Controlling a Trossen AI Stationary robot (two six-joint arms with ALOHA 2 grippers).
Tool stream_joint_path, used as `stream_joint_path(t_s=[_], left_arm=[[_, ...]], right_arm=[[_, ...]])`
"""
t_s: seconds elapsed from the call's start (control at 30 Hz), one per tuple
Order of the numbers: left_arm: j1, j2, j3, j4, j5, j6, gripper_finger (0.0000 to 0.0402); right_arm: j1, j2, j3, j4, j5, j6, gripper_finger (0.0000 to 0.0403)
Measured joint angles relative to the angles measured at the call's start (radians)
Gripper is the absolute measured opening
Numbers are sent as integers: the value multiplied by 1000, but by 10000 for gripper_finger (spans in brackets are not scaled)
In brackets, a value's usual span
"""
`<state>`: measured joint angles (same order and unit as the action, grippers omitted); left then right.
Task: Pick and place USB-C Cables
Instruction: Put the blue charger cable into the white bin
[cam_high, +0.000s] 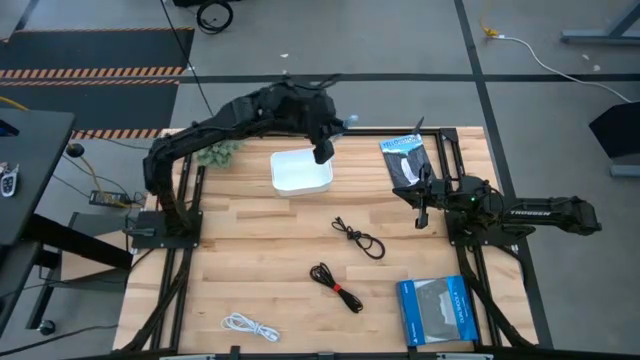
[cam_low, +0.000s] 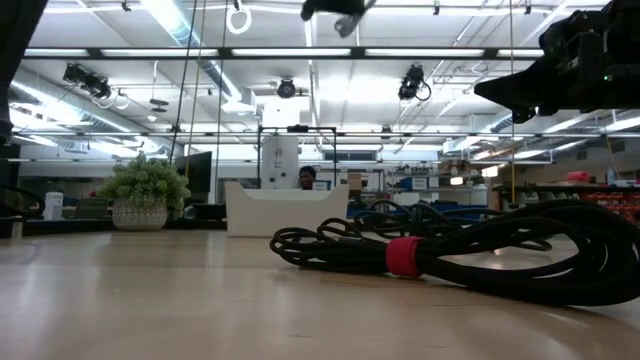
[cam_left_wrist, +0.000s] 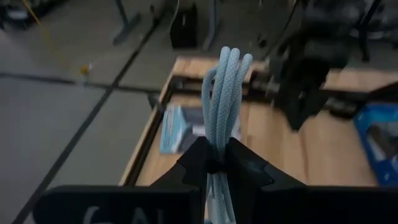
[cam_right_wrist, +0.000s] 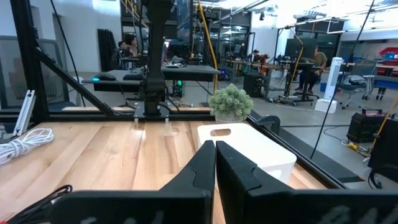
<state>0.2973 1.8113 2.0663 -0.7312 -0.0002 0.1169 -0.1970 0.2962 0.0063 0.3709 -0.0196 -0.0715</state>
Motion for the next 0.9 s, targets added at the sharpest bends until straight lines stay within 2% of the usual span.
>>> stream_joint_path(t_s=[0.53, 0.9], left_arm=[[75, 151, 0, -304, 5, 148, 46], [116, 258, 1, -436, 43, 209, 46]], right_arm=[[0, -1, 0, 1, 0, 0, 20], [0, -1, 0, 1, 0, 0, 20]])
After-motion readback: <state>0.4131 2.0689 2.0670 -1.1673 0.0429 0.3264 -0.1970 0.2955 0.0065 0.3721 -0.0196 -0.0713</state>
